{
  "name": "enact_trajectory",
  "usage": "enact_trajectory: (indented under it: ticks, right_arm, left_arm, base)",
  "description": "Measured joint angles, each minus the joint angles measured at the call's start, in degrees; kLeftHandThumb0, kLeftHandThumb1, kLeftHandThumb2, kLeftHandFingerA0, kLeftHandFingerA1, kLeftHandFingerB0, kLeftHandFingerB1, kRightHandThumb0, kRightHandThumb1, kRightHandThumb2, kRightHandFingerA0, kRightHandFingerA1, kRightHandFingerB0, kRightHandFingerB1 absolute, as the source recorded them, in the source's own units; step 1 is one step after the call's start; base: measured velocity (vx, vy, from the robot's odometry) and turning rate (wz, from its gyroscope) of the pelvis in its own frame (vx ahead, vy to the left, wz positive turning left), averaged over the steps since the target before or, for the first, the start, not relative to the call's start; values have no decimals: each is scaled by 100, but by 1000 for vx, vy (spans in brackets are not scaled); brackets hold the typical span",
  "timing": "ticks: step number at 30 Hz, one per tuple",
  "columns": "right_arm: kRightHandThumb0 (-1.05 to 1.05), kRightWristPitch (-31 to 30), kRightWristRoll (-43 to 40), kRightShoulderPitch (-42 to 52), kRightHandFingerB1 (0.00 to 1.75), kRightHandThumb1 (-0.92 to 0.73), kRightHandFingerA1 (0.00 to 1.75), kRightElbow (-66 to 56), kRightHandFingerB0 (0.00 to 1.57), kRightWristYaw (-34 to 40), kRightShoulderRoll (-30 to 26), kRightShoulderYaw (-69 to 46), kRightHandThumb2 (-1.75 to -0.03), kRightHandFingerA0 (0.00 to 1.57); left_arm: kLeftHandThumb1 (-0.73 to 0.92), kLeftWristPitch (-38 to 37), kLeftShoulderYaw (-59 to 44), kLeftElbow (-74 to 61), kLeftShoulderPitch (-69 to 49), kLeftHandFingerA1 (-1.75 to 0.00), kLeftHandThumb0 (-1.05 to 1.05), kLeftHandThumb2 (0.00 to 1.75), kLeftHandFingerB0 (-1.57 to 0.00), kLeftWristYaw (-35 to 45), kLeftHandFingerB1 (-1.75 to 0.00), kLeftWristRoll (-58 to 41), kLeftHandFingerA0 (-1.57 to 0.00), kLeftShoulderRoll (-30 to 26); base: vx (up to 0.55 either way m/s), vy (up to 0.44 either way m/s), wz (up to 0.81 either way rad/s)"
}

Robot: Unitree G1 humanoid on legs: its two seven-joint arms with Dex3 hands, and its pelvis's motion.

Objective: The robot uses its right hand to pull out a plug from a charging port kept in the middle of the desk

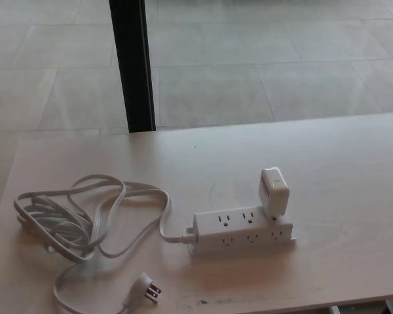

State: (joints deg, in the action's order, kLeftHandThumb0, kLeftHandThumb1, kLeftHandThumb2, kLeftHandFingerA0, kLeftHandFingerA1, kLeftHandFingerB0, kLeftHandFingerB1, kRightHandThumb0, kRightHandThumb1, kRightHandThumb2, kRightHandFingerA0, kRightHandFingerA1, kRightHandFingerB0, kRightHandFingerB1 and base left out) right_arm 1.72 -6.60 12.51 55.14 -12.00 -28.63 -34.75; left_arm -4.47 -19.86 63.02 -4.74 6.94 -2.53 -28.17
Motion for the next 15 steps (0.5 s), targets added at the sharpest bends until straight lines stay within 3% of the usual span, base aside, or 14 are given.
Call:
enact_trajectory:
  ticks: [1,2,3,4,5,6,7,10,11,12,13,15]
  right_arm:
    - [-103,7,-78,-26,89,-56,63,-82,37,-50,-32,-124,-58,91]
    - [-105,5,-147,-41,84,-37,63,-218,43,-89,-67,-230,-89,93]
    - [-105,-4,-220,-88,84,-37,63,-375,43,-116,-125,-330,-89,93]
    - [-103,-24,-286,-156,84,-56,65,-586,42,-127,-200,-404,-58,94]
    - [-103,-45,-330,-232,84,-56,65,-823,42,-132,-285,-447,-58,94]
    - [-104,-71,-371,-309,78,-38,62,-1028,36,-136,-354,-472,-92,96]
    - [-104,-100,-392,-398,77,-40,60,-1195,41,-136,-415,-469,-91,98]
    - [-96,-239,-471,-743,73,-45,71,-1807,41,-145,-586,-456,-93,99]
    - [-101,-271,-497,-869,65,-54,67,-2030,36,-155,-620,-441,-70,98]
    - [-101,-307,-518,-995,65,-54,67,-2244,36,-165,-647,-416,-70,98]
    - [-94,-340,-532,-1097,55,-67,66,-2402,34,-173,-670,-399,-61,94]
    - [-83,-441,-542,-1409,33,-71,70,-2825,27,-185,-741,-289,-62,81]
  left_arm:
    - [92,0,-72,41,12,-60,-79,67,-47,31,-45,-39,-69,-22]
    - [92,0,-134,72,11,-59,-78,67,-47,61,-44,-77,-69,-49]
    - [92,0,-185,100,12,-59,-78,67,-47,89,-44,-108,-69,-76]
    - [92,0,-223,117,19,-59,-78,68,-47,116,-45,-128,-70,-101]
    - [92,0,-250,133,40,-59,-78,68,-47,138,-45,-145,-70,-116]
    - [72,0,-273,149,59,-68,-72,110,-44,160,-59,-166,-65,-123]
    - [92,0,-285,158,65,-60,-79,71,-49,165,-47,-178,-72,-124]
    - [92,0,-296,180,84,-57,-76,68,-47,187,-44,-219,-70,-124]
    - [92,0,-301,185,86,-57,-76,68,-46,189,-44,-224,-68,-124]
    - [92,0,-304,189,90,-57,-76,68,-46,191,-44,-228,-68,-124]
    - [92,0,-307,190,99,-56,-76,69,-44,194,-42,-231,-67,-124]
    - [92,0,-311,208,104,-55,-76,69,-43,208,-44,-238,-65,-124]
  base:
    - [0,0,0]
    - [0,0,0]
    - [0,0,0]
    - [0,0,0]
    - [0,0,0]
    - [0,0,0]
    - [0,0,0]
    - [0,0,0]
    - [0,0,0]
    - [0,0,0]
    - [0,0,0]
    - [0,0,0]
